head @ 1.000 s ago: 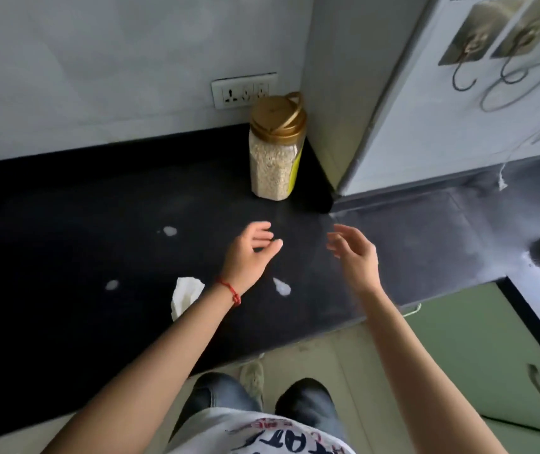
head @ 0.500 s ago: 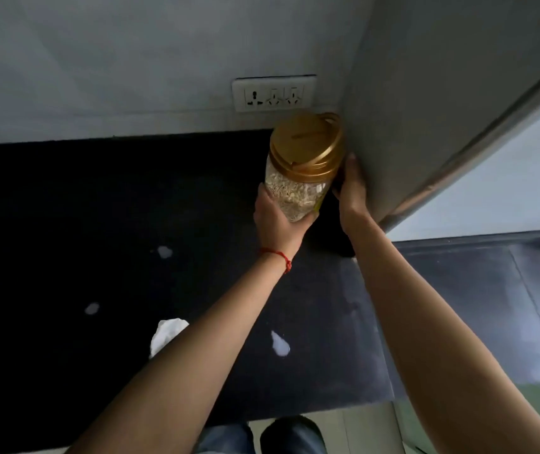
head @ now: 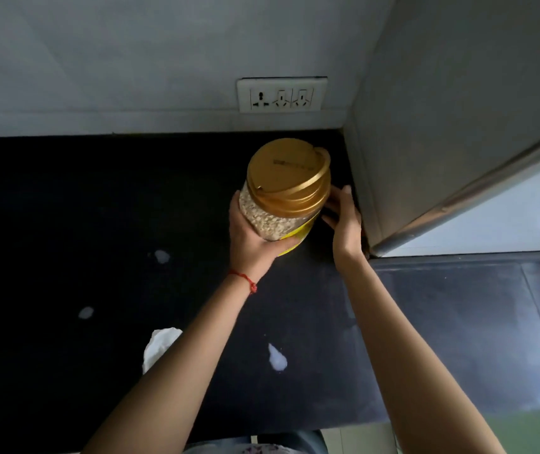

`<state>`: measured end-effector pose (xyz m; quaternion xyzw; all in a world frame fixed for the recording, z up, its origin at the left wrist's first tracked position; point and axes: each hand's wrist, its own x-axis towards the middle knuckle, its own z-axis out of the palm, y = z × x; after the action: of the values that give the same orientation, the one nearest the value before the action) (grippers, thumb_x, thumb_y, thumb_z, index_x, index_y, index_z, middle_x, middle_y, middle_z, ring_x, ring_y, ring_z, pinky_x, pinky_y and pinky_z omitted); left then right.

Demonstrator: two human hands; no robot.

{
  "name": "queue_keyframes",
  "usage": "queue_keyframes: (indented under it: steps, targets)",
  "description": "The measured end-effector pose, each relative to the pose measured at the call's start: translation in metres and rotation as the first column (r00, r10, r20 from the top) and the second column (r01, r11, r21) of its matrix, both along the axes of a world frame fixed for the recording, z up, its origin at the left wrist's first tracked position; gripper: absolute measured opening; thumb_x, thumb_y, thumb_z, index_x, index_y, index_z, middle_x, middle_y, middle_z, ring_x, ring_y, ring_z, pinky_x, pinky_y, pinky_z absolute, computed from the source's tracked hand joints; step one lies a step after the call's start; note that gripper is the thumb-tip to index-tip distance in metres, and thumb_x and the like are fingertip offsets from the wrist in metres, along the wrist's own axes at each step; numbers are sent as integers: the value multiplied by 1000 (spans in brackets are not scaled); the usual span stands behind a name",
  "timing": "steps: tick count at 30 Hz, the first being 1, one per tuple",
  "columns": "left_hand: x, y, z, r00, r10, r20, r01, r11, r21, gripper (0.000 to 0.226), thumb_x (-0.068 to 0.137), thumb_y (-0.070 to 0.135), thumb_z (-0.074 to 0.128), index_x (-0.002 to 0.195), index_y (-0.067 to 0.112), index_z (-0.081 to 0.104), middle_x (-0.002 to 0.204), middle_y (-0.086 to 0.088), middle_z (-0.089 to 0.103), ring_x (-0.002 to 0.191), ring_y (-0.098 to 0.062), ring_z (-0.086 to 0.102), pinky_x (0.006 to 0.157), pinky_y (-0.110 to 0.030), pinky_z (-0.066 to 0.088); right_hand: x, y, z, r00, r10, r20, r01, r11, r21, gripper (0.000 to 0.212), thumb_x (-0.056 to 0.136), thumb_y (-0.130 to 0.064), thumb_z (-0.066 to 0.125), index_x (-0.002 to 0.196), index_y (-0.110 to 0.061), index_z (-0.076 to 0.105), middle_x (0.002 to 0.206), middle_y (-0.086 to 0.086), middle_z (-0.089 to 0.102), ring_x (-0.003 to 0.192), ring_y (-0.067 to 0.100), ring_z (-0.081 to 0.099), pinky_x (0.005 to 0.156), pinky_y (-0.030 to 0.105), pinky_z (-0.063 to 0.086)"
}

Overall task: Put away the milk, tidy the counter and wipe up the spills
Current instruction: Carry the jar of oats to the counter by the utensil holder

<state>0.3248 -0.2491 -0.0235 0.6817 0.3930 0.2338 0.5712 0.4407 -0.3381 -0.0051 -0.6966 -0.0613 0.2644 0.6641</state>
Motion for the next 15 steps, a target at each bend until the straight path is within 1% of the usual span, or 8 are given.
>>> queue_keyframes:
  steps: [2,4,5,6,7,9,12,15]
  targets:
    - [-16,18,1,996,-93,-2,93,996,-2,120,45,16,90,141,18,19,144,-5,35,133,-15,36,104,-19,35,0,0,-4,1000,7,20,-6,1000,-24,53,87,-48,31,109,-13,64,100,4,66,96,15,59,87,31,43]
    - [-25,32,3,984,-174,-26,174,985,-8,119,46,17,89,142,19,19,144,-5,36,131,-13,37,103,-19,35,1,7,-5,999,49,-6,-49,998,-36,52,91,-46,32,117,-10,60,100,3,65,92,11,59,85,28,43]
    - [-26,36,3,978,-202,-44,202,979,-8,118,48,14,89,142,19,18,144,-5,36,130,-12,36,101,-14,35,0,11,-6,996,87,-30,-88,995,-42,49,95,-44,31,120,-11,59,106,2,65,96,8,58,89,27,42]
    - [-26,39,2,974,-220,-57,220,975,-4,117,50,11,89,142,17,17,144,-6,35,130,-10,35,96,-6,35,-3,16,-6,991,118,-60,-120,992,-39,48,97,-43,29,121,-14,58,113,2,64,101,7,57,94,28,42]
    - [-26,40,2,972,-227,-67,227,974,5,115,51,9,88,142,16,18,144,-6,35,128,-9,35,91,1,34,-7,20,-7,988,125,-90,-128,991,-27,49,97,-45,27,121,-16,58,118,2,62,105,7,56,99,29,40]
    - [-25,40,3,973,-217,-78,219,975,29,113,50,10,89,140,14,21,142,-7,38,126,-7,36,84,10,32,-14,23,-8,987,108,-116,-110,994,-11,52,95,-50,26,122,-18,57,123,4,61,107,8,55,101,29,37]
    - [-33,37,5,980,-191,-54,193,980,43,112,46,17,90,138,14,27,138,-5,44,123,-8,41,83,10,33,-22,19,-4,988,128,-83,-133,990,-49,66,85,-65,28,122,-20,59,122,3,63,113,12,56,104,33,38]
    - [-44,29,12,987,-163,15,163,986,-30,108,38,37,86,133,22,35,126,4,52,116,-4,50,83,5,40,-31,10,4,986,158,-58,-163,982,-98,73,77,-73,29,122,-24,59,124,0,63,117,12,55,105,35,38]
